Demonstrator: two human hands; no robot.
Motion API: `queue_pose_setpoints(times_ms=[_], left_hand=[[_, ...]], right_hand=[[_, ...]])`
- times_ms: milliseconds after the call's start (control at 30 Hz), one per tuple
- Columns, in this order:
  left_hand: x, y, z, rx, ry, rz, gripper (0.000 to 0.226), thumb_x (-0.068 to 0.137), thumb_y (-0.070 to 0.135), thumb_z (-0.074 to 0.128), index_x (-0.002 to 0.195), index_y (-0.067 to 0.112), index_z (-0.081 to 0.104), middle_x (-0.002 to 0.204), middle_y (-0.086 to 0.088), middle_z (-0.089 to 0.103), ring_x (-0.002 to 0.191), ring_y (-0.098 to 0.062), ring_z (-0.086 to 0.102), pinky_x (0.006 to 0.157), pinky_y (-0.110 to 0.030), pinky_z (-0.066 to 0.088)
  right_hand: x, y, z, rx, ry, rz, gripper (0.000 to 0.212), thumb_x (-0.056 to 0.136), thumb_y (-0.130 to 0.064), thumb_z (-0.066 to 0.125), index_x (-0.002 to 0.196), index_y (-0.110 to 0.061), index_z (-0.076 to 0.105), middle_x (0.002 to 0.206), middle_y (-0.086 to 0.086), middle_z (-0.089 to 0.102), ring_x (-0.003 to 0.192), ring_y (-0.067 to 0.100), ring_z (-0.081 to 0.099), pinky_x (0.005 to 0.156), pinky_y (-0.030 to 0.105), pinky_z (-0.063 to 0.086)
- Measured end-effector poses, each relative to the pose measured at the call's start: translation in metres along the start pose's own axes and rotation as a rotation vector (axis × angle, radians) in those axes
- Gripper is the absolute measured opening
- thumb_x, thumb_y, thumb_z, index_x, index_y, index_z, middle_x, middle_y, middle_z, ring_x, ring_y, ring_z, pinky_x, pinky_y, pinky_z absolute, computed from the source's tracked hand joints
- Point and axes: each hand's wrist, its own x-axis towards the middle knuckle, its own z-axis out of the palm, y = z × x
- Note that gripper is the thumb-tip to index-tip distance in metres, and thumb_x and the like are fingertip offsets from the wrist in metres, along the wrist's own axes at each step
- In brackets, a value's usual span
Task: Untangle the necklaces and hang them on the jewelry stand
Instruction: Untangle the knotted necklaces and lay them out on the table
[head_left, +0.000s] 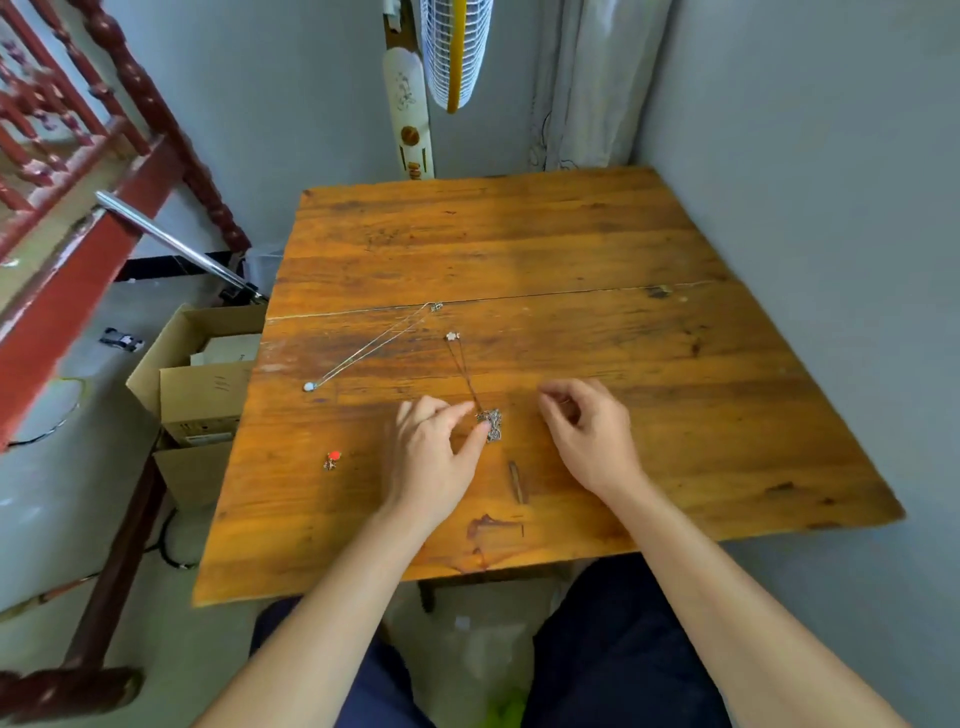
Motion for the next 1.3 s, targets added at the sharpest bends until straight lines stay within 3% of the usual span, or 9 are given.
queue_pose_setpoints(times_ms=[200,367,500,733,833,933,1033,1167,1300], left_hand=[[-0.018,-0.001,0.003,0.048,0.023,0.001,0.019,0.085,0.035,0.073,0.099,0.023,0.078,0.089,0.005,0.062,0.088,-0.015,0.047,0.072,-0.034,0.046],[-0.037,-0.010,-0.010,0.031,0.074,0.035,0.016,0.082,0.031,0.075,0.095,0.022,0.078,0.086,0.006,0.060,0.086,-0.016,0.049,0.067,-0.032,0.045],[-0.053,-0.017,-0.016,0.034,0.118,0.027,0.014,0.084,0.029,0.074,0.093,0.020,0.079,0.084,0.005,0.060,0.085,-0.018,0.051,0.068,-0.035,0.047],[-0.069,-0.022,-0.018,-0.009,0.126,-0.013,0.008,0.084,0.028,0.073,0.087,0.023,0.078,0.084,0.006,0.060,0.087,-0.017,0.050,0.070,-0.036,0.048],[-0.071,-0.023,-0.019,-0.056,0.131,-0.040,0.014,0.083,0.034,0.066,0.086,0.024,0.077,0.085,0.007,0.060,0.088,-0.015,0.050,0.072,-0.035,0.048],[-0.071,-0.023,-0.021,-0.071,0.117,-0.052,0.007,0.084,0.029,0.071,0.086,0.025,0.077,0.086,0.009,0.059,0.089,-0.013,0.050,0.073,-0.033,0.046],[-0.071,-0.021,-0.022,-0.067,0.102,-0.063,0.004,0.082,0.022,0.075,0.085,0.024,0.077,0.085,0.009,0.058,0.089,-0.013,0.049,0.073,-0.029,0.044],[-0.072,-0.020,-0.027,-0.129,0.124,-0.145,0.006,0.082,0.018,0.073,0.080,0.024,0.073,0.085,0.009,0.056,0.088,-0.013,0.050,0.072,-0.017,0.039],[-0.073,-0.022,-0.031,-0.173,0.118,-0.205,0.008,0.082,0.018,0.072,0.077,0.024,0.070,0.085,0.009,0.055,0.088,-0.013,0.051,0.073,-0.015,0.038]], right_hand=[[-0.031,0.006,0.007,-0.078,-0.009,-0.078,0.015,0.093,-0.022,0.069,0.107,-0.021,0.074,0.093,-0.008,0.057,0.089,0.012,0.054,0.076,0.027,0.044],[-0.034,0.004,0.011,-0.191,0.020,-0.110,0.015,0.091,-0.027,0.071,0.105,-0.025,0.075,0.092,-0.013,0.049,0.092,0.009,0.045,0.078,0.030,0.043],[-0.037,0.002,0.015,-0.235,0.016,-0.136,0.014,0.090,-0.029,0.071,0.103,-0.026,0.075,0.094,-0.010,0.052,0.095,0.018,0.053,0.087,0.037,0.041],[-0.043,-0.005,0.027,-0.249,-0.024,-0.218,0.013,0.089,-0.035,0.071,0.101,-0.031,0.075,0.094,-0.008,0.057,0.095,0.019,0.055,0.084,0.037,0.038],[-0.043,-0.006,0.026,-0.249,-0.050,-0.275,0.022,0.090,-0.040,0.069,0.112,-0.034,0.072,0.095,-0.009,0.055,0.094,0.018,0.055,0.081,0.034,0.035],[-0.041,-0.011,0.026,-0.241,-0.145,-0.382,0.030,0.094,-0.044,0.062,0.122,-0.036,0.069,0.097,-0.007,0.056,0.094,0.017,0.054,0.078,0.036,0.040],[-0.037,-0.017,0.031,-0.283,-0.186,-0.431,0.028,0.096,-0.046,0.055,0.114,-0.033,0.072,0.097,-0.005,0.058,0.092,0.016,0.056,0.075,0.038,0.046],[-0.027,-0.015,0.031,-0.148,-0.108,-0.285,0.015,0.099,-0.023,0.061,0.108,-0.016,0.071,0.098,-0.002,0.059,0.086,0.018,0.061,0.073,0.034,0.052],[-0.024,-0.014,0.022,-0.053,-0.092,-0.176,0.013,0.099,-0.020,0.061,0.109,-0.014,0.068,0.097,-0.009,0.052,0.081,0.007,0.053,0.071,0.020,0.043]])
